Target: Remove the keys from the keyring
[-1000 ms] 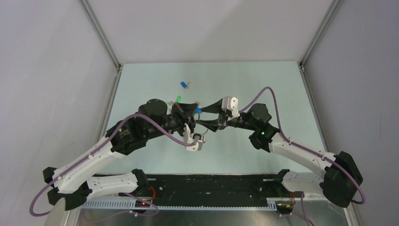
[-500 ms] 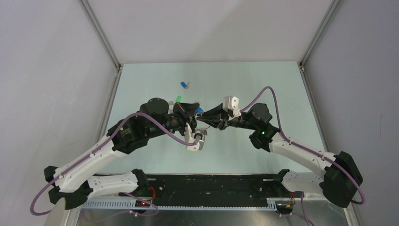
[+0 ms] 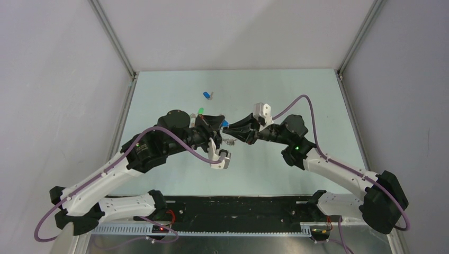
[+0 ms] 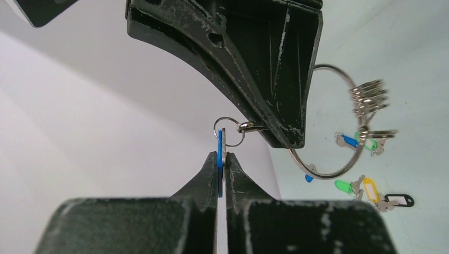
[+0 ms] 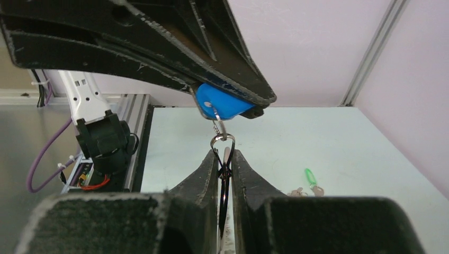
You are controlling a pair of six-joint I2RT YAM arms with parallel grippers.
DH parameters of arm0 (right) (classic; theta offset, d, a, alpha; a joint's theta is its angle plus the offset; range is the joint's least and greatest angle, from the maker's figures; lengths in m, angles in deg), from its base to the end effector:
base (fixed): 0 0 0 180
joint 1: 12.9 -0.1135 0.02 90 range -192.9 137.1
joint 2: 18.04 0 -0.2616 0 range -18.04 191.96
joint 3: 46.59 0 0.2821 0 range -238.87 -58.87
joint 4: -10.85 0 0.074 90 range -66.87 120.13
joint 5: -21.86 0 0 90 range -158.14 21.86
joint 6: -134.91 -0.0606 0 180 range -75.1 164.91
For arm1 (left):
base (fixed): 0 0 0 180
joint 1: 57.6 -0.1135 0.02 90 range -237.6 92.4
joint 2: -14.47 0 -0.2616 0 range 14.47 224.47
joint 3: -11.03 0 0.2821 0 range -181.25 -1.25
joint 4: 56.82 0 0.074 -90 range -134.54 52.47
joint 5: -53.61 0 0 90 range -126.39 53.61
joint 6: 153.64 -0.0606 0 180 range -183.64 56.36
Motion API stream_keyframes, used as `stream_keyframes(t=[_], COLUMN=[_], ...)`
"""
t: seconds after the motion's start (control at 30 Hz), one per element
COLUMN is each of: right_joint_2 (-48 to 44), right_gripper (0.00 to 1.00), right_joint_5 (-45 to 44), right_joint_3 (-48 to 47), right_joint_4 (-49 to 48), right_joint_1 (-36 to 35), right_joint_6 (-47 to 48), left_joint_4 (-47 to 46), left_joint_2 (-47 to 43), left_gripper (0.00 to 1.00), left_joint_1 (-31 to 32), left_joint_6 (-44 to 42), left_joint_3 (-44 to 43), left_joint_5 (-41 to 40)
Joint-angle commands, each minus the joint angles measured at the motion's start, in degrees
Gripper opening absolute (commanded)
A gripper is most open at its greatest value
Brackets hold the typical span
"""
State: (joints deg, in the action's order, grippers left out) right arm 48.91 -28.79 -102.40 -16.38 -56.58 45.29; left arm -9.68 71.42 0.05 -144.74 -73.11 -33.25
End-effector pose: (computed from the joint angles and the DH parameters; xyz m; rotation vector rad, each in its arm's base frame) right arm 0.1980 0.2422 0.3332 -1.0597 0.9727 1.0689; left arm 0.1335 -0.2169 0.4158 1.8141 0.6433 0.2224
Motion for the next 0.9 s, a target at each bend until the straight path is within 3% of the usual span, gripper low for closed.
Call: stream_keyframes(t=[0.0, 0.23, 0.4, 0.57, 0.67, 0.87], right_joint_2=[-1.39, -3.72, -2.95, -2.92, -3.42, -4.3], right_gripper=[0.0, 0.0, 0.0, 0.0, 0.0, 0.0], right_joint_5=[-4.42, -12.9, -17.85, -20.13, -21.79, -24.58], right_joint_3=[-2.26, -2.82, -7.78, -8.76, -8.77, -8.76], right_joint_4=[0.36, 6.17, 16.26, 17.13, 17.43, 18.25], right_joint_1=[0.54, 0.4, 0.54, 0.69, 1.58, 2.13], right_joint_6=[-4.06, -8.62, -12.46, -15.63, -17.05, -17.19], left_joint_4=[-3.08, -3.88, -4.09, -4.05, -4.06, -4.07], left_joint_2=[-1.58, -1.36, -0.87, 0.37, 1.13, 1.42], left_gripper=[0.0, 0.0, 0.0, 0.0, 0.0, 0.0], left_joint_1=[0.27, 0.27, 0.27, 0.62, 2.22, 2.54], left_joint_6=[-0.37, 1.15, 2.81, 4.04, 3.55, 8.38], left_joint_3=[-0.74, 0.99, 2.33, 4.31, 7.07, 10.14], left_joint_5=[-0.96, 2.64, 6.48, 8.87, 5.28, 10.2])
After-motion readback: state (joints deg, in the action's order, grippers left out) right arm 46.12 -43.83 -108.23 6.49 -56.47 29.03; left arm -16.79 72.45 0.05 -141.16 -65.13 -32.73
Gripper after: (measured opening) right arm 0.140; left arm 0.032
